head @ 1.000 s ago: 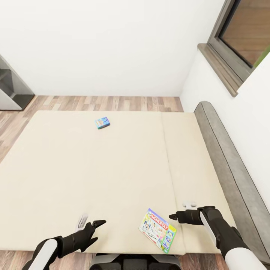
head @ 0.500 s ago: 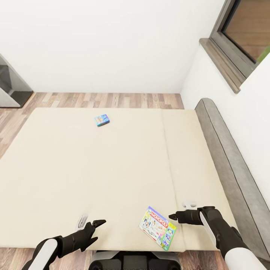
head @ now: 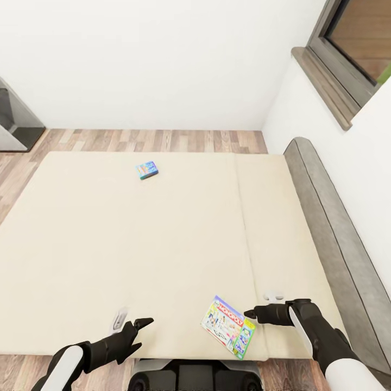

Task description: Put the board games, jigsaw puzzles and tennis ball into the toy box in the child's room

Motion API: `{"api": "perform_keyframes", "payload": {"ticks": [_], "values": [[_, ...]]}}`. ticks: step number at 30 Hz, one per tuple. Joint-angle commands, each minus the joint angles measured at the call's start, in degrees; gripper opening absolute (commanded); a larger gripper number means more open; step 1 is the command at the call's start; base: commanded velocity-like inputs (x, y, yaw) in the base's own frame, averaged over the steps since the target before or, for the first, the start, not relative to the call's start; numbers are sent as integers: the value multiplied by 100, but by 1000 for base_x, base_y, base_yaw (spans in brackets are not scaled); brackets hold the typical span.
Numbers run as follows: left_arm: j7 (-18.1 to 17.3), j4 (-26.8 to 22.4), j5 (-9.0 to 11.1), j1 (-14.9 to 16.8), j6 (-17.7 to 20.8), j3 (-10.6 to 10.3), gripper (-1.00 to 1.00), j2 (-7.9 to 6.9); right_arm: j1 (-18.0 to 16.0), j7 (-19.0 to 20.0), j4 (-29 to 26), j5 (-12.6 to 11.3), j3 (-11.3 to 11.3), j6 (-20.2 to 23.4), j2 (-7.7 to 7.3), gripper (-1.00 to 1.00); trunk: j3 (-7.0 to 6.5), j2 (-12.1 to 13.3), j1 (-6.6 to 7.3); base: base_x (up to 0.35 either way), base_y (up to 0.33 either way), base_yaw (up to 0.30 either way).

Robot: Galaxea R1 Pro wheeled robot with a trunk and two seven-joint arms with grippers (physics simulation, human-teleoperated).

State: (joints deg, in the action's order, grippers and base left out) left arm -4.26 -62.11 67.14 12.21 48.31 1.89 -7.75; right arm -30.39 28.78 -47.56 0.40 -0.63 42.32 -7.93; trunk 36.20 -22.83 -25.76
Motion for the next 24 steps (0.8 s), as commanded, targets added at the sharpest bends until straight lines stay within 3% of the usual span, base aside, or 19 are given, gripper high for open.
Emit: {"api": "perform_keyframes", "payload": {"ticks": [1,24], "values": [[-37,0,-34,2,29,11,100,1,-2,23,-6,5,-7,31,0,100,16,-9,-3,0,0,0],[-32,-3,-34,0,21,22,100,1,-2,38,-8,-10,-7,23,1,100,134,-9,-3,0,0,0]]}}
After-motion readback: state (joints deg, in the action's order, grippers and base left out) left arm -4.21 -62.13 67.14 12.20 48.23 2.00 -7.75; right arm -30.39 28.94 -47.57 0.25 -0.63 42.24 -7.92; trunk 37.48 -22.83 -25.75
